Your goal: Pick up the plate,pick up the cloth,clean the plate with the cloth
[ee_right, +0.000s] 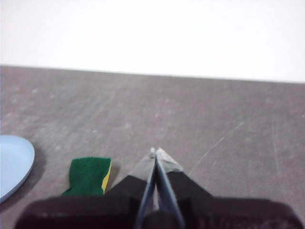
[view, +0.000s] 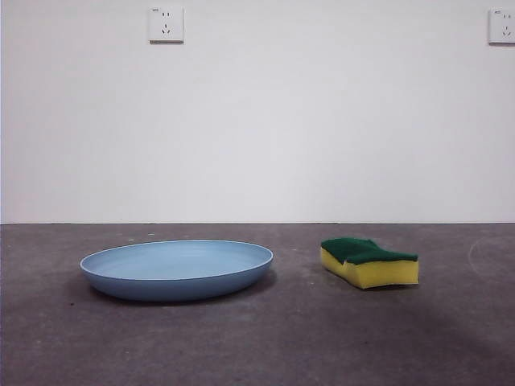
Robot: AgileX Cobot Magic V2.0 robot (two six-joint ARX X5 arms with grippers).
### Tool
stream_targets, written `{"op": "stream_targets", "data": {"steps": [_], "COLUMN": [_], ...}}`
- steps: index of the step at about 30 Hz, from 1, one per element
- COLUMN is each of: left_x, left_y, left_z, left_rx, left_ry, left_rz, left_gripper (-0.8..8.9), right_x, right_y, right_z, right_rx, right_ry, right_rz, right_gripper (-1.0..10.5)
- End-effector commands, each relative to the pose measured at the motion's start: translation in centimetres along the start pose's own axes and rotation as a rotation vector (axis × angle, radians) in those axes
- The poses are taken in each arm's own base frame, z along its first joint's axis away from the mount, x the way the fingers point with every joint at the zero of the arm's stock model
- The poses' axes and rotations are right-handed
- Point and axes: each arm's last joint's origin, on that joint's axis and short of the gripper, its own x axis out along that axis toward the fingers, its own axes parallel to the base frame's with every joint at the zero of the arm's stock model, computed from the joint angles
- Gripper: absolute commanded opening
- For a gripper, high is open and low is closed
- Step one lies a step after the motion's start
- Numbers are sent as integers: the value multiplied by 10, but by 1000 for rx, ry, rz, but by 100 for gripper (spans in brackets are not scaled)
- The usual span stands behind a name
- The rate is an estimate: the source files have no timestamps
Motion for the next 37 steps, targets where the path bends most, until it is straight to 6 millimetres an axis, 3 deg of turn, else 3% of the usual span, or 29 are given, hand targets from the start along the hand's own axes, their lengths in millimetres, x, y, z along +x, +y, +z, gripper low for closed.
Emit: {"op": "stream_targets", "data": {"steps": [1,7,13,26,37], "left_x": [1,1,1,1,1], "left_y": [0,0,0,0,0], "left_z": [-4,-4,-4,-4,-4], "left_rx": [-7,-7,-7,-7,-7], "left_ry": [8,8,8,7,7], "left_rz": [6,6,6,6,6], "left_gripper": [-3,-3,-3,-3,-3], "right_x": [-2,-2,0,-1,-1], "right_y": [-1,1,2,3,2], "right_z": [-22,-56,-77,-85,-86], "right_rx": [-6,9,26,144,144], "right_ry": [-17,-22,1,77,81], "right_rz": [-15,-19,-17,-19,-27], "right_gripper": [1,1,1,1,1]}}
